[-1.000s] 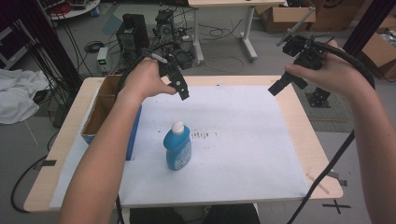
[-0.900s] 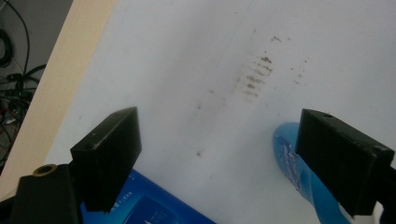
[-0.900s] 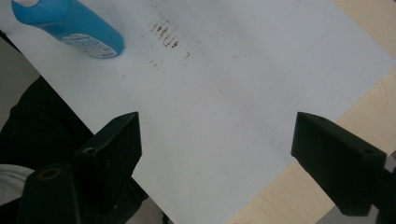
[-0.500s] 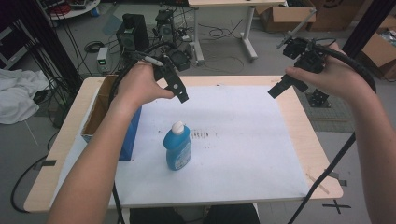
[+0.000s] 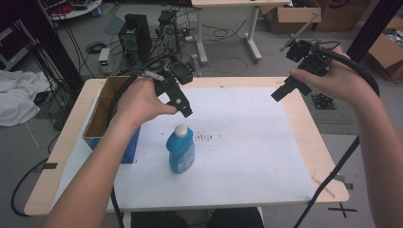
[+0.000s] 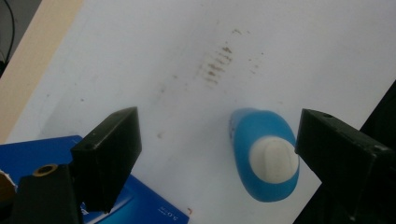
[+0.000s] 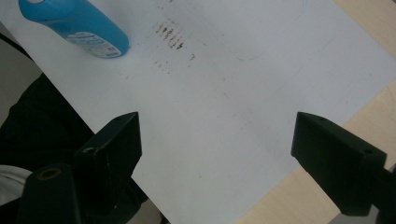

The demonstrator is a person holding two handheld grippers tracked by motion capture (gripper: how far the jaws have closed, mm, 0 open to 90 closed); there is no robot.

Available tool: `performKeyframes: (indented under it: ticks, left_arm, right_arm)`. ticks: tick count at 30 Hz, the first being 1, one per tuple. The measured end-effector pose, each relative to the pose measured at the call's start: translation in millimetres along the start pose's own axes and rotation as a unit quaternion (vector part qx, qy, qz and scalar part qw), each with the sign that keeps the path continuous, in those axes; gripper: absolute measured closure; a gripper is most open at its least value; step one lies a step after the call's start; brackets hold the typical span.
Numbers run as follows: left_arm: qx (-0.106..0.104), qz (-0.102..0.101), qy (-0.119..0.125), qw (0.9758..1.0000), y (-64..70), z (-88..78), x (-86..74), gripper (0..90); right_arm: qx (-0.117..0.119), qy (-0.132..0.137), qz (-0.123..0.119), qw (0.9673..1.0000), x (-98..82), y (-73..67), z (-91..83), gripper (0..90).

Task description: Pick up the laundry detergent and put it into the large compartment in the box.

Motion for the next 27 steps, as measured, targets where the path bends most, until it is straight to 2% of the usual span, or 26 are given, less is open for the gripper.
performKeyframes:
  ticks: [7, 12, 15, 27]
  left_arm:
    - [-0.003, -0.011, -0.012, 0.9999, 11.3, 5.2, -5.5, 15.4]
    - [-0.002, -0.013, -0.021, 0.9997, 14.9, 10.8, -8.6, 15.3]
    - [-0.012, -0.01, -0.023, 0.9996, 21.0, 14.4, -9.3, 15.3]
    - [-0.015, -0.017, -0.045, 0.9987, 30.7, 28.3, -15.0, 15.3]
  right_arm:
    - [0.001, 0.0, -0.004, 1.0, 1.1, -1.4, 2.3, 16.0]
    - [0.001, -0.001, -0.004, 1.0, 0.4, -1.4, 3.5, 16.0]
    - [0.002, -0.001, -0.004, 1.0, 0.1, -1.6, 4.6, 16.0]
    - [0.003, -0.001, -0.008, 1.0, -0.3, -3.2, 6.7, 16.0]
Point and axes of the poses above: each handheld gripper's, and its own axes: z roughly forward along the jaws, x roughly out of its top, y roughly to its right, the point moved 8 cm from there along z, roughly forward along the jaws, and after that the axes turned 1 degree about -z, right-handed, at the moved point
